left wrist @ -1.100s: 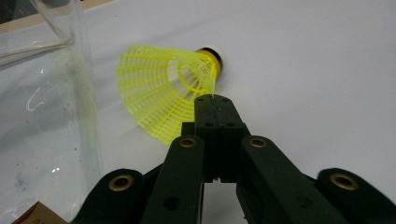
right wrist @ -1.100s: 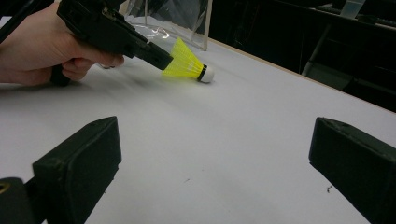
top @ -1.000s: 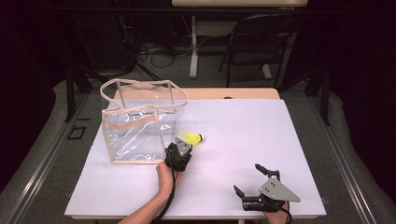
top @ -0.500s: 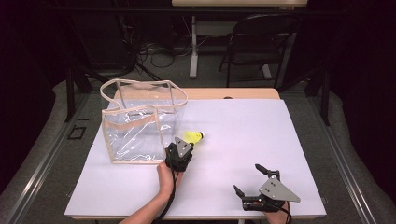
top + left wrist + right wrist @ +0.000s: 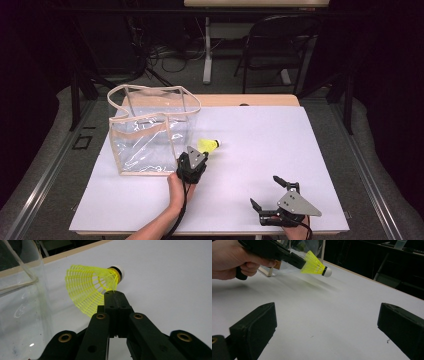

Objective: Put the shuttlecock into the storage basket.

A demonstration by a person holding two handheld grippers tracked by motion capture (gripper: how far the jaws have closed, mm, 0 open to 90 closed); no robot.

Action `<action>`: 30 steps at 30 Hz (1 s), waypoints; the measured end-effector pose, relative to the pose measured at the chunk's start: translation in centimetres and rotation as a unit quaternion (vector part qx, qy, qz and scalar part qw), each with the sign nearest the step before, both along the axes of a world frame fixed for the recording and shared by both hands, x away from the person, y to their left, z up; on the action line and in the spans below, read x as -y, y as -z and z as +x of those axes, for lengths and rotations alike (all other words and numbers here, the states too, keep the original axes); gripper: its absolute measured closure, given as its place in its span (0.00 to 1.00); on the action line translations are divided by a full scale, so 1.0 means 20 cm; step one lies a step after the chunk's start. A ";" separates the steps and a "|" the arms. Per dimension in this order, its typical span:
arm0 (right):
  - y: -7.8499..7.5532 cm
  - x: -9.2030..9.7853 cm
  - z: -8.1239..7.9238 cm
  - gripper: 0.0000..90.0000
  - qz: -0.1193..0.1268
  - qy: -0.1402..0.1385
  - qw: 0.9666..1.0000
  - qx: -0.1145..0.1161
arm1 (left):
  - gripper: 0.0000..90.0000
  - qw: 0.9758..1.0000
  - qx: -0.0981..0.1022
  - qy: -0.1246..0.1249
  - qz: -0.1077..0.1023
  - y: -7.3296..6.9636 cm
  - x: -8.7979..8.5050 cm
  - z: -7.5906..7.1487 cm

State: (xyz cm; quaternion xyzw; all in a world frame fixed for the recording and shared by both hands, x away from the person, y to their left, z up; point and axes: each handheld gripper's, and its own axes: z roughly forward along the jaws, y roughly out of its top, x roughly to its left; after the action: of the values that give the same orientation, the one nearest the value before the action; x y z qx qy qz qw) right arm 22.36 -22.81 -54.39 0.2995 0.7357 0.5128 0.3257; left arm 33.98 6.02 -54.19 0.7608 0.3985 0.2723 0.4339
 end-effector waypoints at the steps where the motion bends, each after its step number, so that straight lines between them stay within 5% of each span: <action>1: 0.00 0.00 0.00 0.02 0.000 0.000 1.000 0.000 | 1.00 1.000 0.002 0.002 0.000 -0.01 0.00 0.00; 30: 0.00 0.00 0.00 0.02 0.000 0.001 1.000 -0.002 | 1.00 0.999 0.015 0.042 0.004 -0.12 -0.02 0.00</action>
State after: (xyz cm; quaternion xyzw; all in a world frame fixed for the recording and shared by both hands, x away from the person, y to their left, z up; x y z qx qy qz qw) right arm 22.33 -22.83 -54.40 0.3014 0.7358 0.5122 0.3246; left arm 33.98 6.47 -51.84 0.7745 0.3589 0.2667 0.4474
